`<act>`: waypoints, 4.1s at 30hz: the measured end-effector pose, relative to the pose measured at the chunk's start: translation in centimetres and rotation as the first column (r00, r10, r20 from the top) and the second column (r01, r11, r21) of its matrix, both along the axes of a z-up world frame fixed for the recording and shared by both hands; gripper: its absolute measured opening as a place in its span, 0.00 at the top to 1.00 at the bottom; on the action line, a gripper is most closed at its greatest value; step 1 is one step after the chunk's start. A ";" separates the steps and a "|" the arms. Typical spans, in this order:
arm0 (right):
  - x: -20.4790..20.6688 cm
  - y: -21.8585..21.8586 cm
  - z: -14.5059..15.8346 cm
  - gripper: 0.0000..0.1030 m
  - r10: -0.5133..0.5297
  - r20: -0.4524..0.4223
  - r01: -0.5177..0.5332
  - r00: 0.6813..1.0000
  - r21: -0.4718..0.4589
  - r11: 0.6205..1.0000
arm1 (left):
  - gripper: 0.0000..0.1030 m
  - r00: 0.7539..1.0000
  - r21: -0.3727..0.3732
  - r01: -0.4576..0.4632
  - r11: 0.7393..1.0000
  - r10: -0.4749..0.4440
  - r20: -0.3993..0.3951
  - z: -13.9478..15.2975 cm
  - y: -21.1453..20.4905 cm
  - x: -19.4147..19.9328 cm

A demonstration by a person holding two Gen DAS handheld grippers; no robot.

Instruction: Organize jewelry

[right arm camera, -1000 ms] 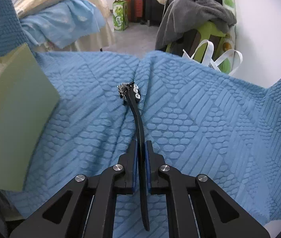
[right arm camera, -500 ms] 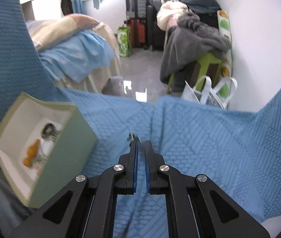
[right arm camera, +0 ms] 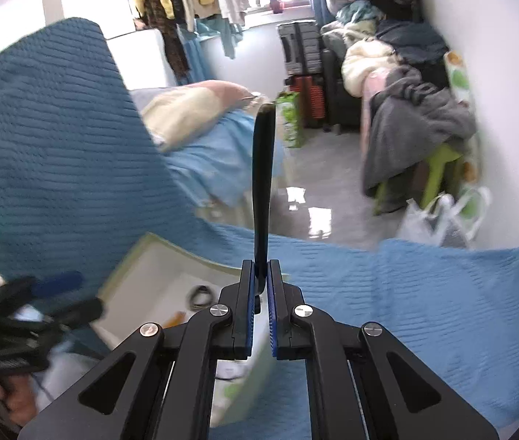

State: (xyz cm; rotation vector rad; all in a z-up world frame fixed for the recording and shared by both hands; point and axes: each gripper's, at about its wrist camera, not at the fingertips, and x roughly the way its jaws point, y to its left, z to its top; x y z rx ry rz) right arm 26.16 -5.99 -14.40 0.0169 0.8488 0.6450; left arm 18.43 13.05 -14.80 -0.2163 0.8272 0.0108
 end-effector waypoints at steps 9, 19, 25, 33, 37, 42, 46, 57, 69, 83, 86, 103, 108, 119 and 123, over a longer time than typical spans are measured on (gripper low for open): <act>-1.0 5.0 -5.2 0.96 0.087 -0.157 -0.083 0.984 0.028 0.996 | 0.34 1.000 -0.006 -0.017 1.000 0.017 0.000 -0.4 1.1 -0.5; -1.4 5.5 -4.7 0.79 0.077 -0.154 -0.083 0.985 -0.033 0.996 | 0.34 1.000 -0.015 -0.025 1.000 0.025 0.013 0.2 2.3 -1.1; -2.6 4.2 0.2 0.70 0.063 -0.048 -0.065 0.997 -0.045 0.997 | 0.34 0.998 -0.002 -0.007 1.000 0.007 0.058 2.9 1.4 -1.7; -7.1 0.6 9.2 0.69 -0.014 0.125 0.017 0.992 -0.023 1.000 | 0.34 0.993 0.001 -0.010 1.000 0.010 0.117 7.4 0.4 -4.1; -9.5 -1.4 13.0 0.69 -0.063 0.195 0.062 0.979 0.010 0.998 | 0.34 0.987 0.019 0.005 1.000 -0.008 0.160 9.7 -0.4 -5.6; -12.2 -2.5 15.4 0.69 -0.089 0.243 0.086 0.966 0.025 0.996 | 0.34 0.978 0.039 0.027 0.999 -0.034 0.205 11.9 -1.2 -7.6; -14.5 -3.2 15.8 0.69 -0.106 0.257 0.099 0.961 0.038 0.994 | 0.34 0.973 0.050 0.030 0.998 -0.041 0.228 12.9 -1.3 -9.1; -17.8 -3.8 12.4 0.64 -0.155 0.220 0.158 0.963 0.003 0.987 | 0.34 0.978 0.066 0.041 0.997 -0.054 0.202 11.2 -2.2 -11.3; -19.7 -3.8 9.2 0.46 -0.175 0.182 0.186 0.968 -0.046 0.982 | 0.34 0.991 0.060 0.027 0.998 -0.035 0.130 8.2 -2.0 -12.0; -19.7 -4.3 6.9 0.13 -0.247 0.150 0.260 0.957 -0.071 0.963 | 0.34 0.995 0.048 0.032 0.998 -0.037 0.095 6.8 -1.8 -12.1; -19.8 -4.5 6.8 0.04 -0.259 0.151 0.272 0.954 -0.070 0.960 | 0.34 0.996 0.054 0.025 0.998 -0.030 0.088 6.7 -1.8 -12.2; -20.2 -5.2 7.1 0.04 -0.276 0.160 0.291 0.948 -0.078 0.954 | 0.22 0.996 0.082 0.025 0.996 -0.032 0.088 7.2 -2.1 -12.9; -20.1 -5.3 7.3 0.04 -0.278 0.165 0.293 0.946 -0.078 0.953 | 0.19 0.997 0.095 0.021 0.995 -0.028 0.074 7.1 -2.3 -12.9; -19.9 -5.3 7.4 0.04 -0.279 0.172 0.297 0.945 -0.088 0.951 | 0.00 0.997 0.112 -0.022 0.993 0.014 0.072 7.0 -1.8 -12.9; -19.9 -5.3 7.4 0.04 -0.276 0.175 0.294 0.945 -0.088 0.952 | 0.00 0.998 0.100 -0.021 0.995 0.015 0.053 6.7 -1.6 -12.8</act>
